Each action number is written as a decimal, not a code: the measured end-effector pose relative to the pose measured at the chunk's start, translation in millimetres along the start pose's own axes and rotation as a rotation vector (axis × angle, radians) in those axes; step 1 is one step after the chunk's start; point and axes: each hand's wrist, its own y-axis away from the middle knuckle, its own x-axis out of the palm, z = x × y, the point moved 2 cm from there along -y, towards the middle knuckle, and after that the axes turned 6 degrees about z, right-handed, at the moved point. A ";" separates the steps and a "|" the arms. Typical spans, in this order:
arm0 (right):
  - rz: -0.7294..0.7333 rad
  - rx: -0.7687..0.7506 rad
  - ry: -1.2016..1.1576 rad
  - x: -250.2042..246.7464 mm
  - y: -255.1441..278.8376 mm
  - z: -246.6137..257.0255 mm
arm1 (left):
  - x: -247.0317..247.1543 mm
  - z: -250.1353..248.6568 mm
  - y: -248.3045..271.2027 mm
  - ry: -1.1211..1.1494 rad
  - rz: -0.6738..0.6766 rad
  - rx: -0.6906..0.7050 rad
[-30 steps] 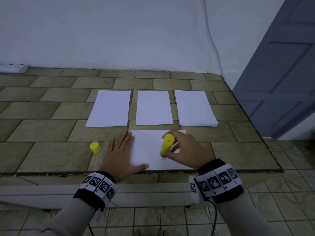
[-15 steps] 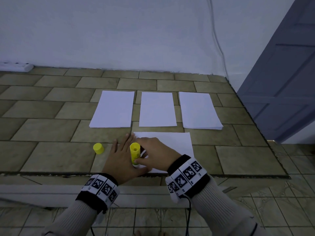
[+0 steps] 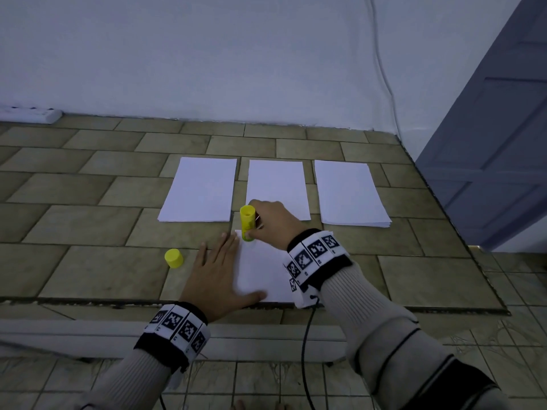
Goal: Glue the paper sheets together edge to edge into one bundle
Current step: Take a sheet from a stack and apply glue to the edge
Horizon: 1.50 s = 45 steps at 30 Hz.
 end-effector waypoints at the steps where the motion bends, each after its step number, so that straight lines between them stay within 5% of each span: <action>1: -0.009 0.018 0.003 -0.6 -1.6 -0.7 | -0.1 -0.2 0.0 0.001 -0.002 -0.001; 18: 0.037 -0.066 -0.246 7.2 102.1 -28.5 | -3.7 -3.9 1.9 -0.011 -0.005 0.012; 27: 0.038 -0.083 -0.195 -1.4 81.2 -32.7 | -2.7 -3.8 1.8 -0.010 -0.015 0.015; 38: -0.045 0.069 -0.078 -29.1 32.3 -53.6 | -2.5 -2.8 1.7 -0.034 -0.011 0.003; 45: -0.141 0.008 -0.189 -30.8 75.0 -61.3 | -0.7 -2.6 1.5 -0.040 -0.008 0.011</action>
